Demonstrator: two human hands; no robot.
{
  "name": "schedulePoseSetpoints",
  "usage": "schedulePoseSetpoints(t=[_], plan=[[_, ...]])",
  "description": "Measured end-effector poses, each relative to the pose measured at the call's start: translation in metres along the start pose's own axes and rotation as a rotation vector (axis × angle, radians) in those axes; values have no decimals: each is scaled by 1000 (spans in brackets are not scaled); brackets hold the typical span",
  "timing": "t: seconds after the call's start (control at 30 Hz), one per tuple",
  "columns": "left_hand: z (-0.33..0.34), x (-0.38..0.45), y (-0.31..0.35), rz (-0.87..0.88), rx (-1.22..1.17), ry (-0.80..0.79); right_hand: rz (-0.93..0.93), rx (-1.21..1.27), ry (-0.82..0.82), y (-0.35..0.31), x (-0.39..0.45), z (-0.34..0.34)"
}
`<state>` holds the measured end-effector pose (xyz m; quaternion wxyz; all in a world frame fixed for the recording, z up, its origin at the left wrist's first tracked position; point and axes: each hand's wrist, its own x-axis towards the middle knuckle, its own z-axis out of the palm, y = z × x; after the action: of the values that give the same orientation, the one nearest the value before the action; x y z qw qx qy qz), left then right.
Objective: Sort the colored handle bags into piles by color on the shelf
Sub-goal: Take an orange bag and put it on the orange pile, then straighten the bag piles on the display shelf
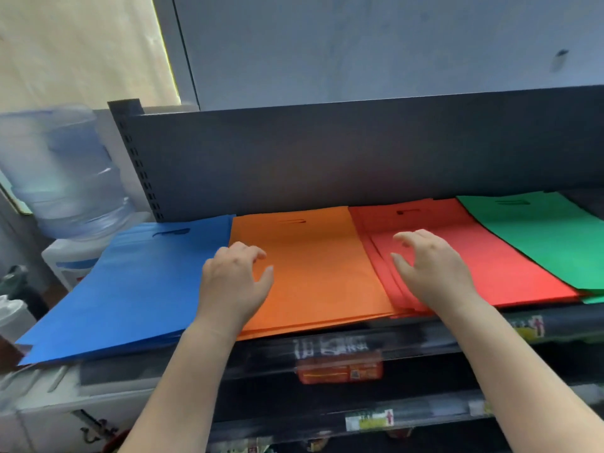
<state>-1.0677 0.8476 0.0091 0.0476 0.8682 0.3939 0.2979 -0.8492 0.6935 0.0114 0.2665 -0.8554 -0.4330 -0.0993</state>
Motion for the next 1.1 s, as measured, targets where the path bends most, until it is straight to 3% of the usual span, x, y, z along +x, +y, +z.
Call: schedulePoseSetpoints(t=[0.13, 0.3, 0.6, 1.1], plan=[[20, 17, 74, 150, 87, -19, -70, -154, -41, 47, -1, -42], [64, 25, 185, 362, 92, -64, -12, -297, -27, 130, -21, -96], [141, -4, 366, 655, -45, -170, 312, -561, -84, 285, -94, -179], [228, -62, 689, 1151, -249, -322, 825, -763, -76, 479, -191, -317]])
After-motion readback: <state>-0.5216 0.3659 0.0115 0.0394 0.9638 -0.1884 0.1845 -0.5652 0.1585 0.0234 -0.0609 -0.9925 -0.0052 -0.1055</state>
